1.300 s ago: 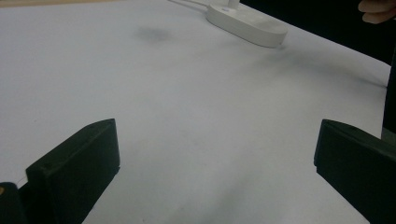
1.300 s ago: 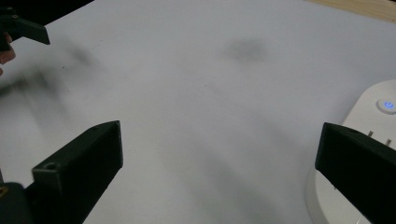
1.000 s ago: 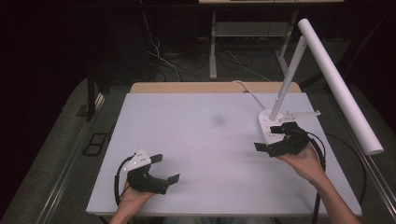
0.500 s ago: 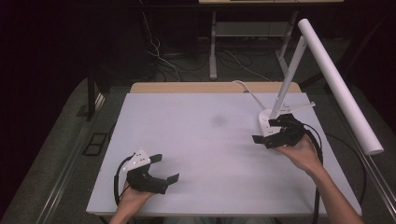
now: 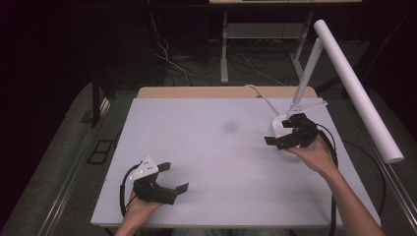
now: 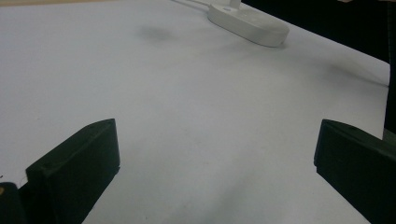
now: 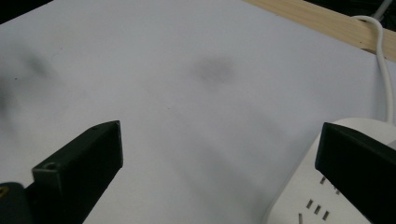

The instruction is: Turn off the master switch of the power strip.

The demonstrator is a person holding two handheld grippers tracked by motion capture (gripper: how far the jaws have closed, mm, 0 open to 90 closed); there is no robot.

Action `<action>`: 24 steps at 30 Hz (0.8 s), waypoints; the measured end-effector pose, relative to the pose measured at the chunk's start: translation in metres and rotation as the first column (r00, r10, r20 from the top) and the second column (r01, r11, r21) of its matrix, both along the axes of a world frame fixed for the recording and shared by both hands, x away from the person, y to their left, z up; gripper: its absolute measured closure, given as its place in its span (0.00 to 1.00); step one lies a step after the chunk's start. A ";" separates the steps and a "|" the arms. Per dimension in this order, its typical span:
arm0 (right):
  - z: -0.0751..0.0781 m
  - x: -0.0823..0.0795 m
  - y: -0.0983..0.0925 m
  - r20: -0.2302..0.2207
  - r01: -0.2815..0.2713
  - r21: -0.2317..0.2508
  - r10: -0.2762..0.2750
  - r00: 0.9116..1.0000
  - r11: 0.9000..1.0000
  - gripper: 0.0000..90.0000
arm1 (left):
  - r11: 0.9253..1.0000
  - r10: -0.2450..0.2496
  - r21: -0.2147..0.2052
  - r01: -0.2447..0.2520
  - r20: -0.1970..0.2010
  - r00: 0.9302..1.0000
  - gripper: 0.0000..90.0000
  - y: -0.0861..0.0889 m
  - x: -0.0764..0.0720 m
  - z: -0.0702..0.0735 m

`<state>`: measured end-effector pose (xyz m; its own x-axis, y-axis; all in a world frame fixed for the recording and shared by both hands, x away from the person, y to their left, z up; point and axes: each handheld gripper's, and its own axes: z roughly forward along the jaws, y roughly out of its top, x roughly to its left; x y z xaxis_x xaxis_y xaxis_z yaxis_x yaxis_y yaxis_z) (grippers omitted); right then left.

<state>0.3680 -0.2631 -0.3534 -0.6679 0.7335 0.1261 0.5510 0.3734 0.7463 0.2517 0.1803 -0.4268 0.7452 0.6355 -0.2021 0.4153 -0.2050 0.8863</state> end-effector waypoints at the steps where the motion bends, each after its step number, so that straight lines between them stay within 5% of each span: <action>1: 0.000 0.002 0.000 0.003 0.000 -0.004 0.000 1.000 1.000 0.00 | 1.000 0.000 0.000 0.000 0.000 1.000 0.00 0.000 0.000 0.000; 10: -0.001 0.014 0.002 0.024 0.007 -0.110 -0.004 1.000 0.994 0.15 | 1.000 -0.004 -0.001 0.004 0.004 1.000 0.00 0.001 0.000 0.001; 17: -0.003 0.023 0.003 0.036 0.019 -0.120 -0.015 0.999 0.993 0.28 | 1.000 -0.002 -0.003 0.002 0.007 1.000 0.00 0.002 0.000 0.001; 24: -0.003 0.031 0.003 0.061 0.024 -0.155 -0.015 0.998 0.988 0.52 | 1.000 -0.001 -0.006 0.001 0.012 1.000 0.00 0.004 0.000 0.001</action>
